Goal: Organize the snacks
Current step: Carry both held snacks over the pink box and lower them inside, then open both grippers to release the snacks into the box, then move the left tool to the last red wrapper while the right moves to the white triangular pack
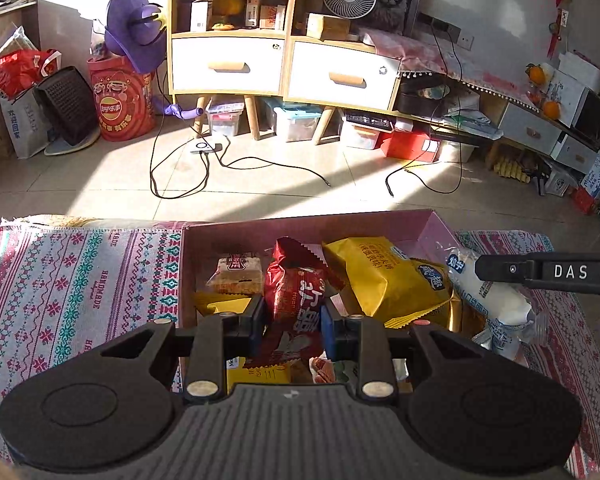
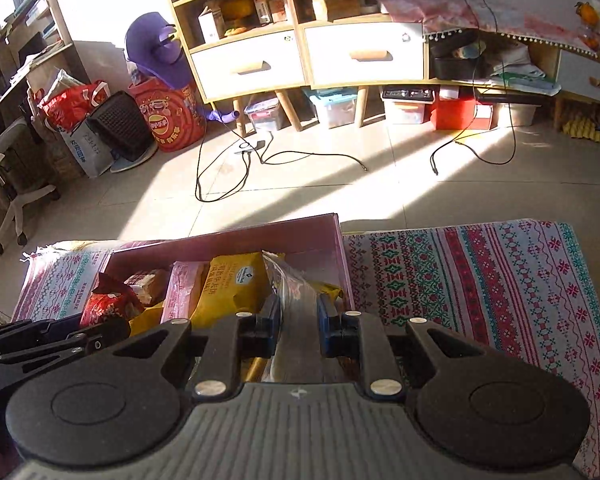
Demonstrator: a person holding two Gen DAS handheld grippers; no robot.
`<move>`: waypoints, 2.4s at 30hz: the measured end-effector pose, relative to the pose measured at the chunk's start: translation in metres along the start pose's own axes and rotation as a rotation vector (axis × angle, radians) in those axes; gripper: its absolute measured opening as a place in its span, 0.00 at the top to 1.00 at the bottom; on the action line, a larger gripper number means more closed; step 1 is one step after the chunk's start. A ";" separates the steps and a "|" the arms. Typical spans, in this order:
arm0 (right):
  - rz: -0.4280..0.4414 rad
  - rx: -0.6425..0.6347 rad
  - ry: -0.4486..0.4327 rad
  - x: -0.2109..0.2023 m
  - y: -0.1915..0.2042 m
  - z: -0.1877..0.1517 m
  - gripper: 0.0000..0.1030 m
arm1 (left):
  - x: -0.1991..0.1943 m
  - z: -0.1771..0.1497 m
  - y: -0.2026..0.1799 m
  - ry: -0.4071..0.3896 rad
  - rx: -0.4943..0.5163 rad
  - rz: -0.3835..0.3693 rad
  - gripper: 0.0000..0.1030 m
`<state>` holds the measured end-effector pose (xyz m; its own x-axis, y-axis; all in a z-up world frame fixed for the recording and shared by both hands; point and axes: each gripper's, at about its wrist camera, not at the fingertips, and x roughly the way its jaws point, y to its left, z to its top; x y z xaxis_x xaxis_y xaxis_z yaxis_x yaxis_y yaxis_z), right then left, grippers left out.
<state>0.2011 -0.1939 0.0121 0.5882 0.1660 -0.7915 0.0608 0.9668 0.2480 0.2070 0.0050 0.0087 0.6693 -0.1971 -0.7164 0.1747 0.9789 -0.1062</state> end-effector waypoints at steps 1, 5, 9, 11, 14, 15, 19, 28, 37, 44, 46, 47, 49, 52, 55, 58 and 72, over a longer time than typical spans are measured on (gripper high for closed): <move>0.006 0.005 -0.003 0.001 -0.001 0.001 0.83 | 0.001 0.000 0.000 0.004 -0.007 0.000 0.67; 0.010 0.008 -0.011 0.005 0.000 0.005 0.83 | 0.007 0.000 0.001 0.021 -0.008 -0.002 0.67; 0.019 0.015 -0.005 0.003 0.001 0.003 0.77 | 0.006 -0.002 0.001 0.010 -0.005 0.003 0.61; 0.019 0.023 -0.009 -0.001 0.001 0.002 0.72 | 0.004 -0.001 0.001 0.007 -0.010 -0.002 0.54; 0.022 0.027 -0.008 -0.005 0.001 0.001 0.68 | -0.001 0.001 -0.001 -0.001 -0.002 0.000 0.47; 0.022 0.027 -0.006 -0.006 0.001 0.001 0.66 | -0.003 0.001 -0.002 -0.002 0.001 0.000 0.44; 0.032 0.013 -0.005 -0.017 0.002 -0.003 0.54 | -0.012 0.000 -0.003 -0.001 0.012 -0.002 0.38; 0.048 -0.023 0.010 -0.042 0.005 -0.018 0.37 | -0.035 -0.012 -0.002 0.012 0.018 -0.006 0.27; 0.091 -0.029 0.024 -0.069 0.007 -0.036 0.20 | -0.064 -0.026 0.001 0.026 0.025 -0.002 0.12; 0.118 -0.027 0.032 -0.087 0.005 -0.054 0.14 | -0.081 -0.041 0.002 0.051 0.015 -0.033 0.10; 0.125 -0.026 0.036 -0.091 0.004 -0.058 0.13 | -0.086 -0.049 0.002 0.058 0.017 -0.040 0.09; 0.130 -0.025 0.040 -0.093 0.003 -0.061 0.13 | -0.088 -0.052 0.003 0.059 0.014 -0.045 0.09; 0.140 -0.024 0.044 -0.096 0.002 -0.067 0.12 | -0.092 -0.059 0.005 0.063 0.006 -0.055 0.06; 0.154 -0.029 0.050 -0.101 0.002 -0.076 0.11 | -0.099 -0.071 0.006 0.065 0.006 -0.063 0.03; 0.178 -0.035 0.059 -0.104 0.000 -0.086 0.10 | -0.106 -0.085 0.005 0.053 0.035 -0.071 0.03; 0.196 -0.055 0.062 -0.109 -0.001 -0.098 0.09 | -0.112 -0.098 0.003 0.055 0.076 -0.084 0.02; 0.230 -0.219 0.058 -0.130 0.001 -0.154 0.06 | -0.135 -0.153 0.000 0.040 0.194 -0.109 0.01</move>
<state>0.0006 -0.1850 0.0288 0.5191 0.3894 -0.7609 -0.2473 0.9205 0.3025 0.0059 0.0399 -0.0001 0.6102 -0.2951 -0.7352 0.3825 0.9224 -0.0528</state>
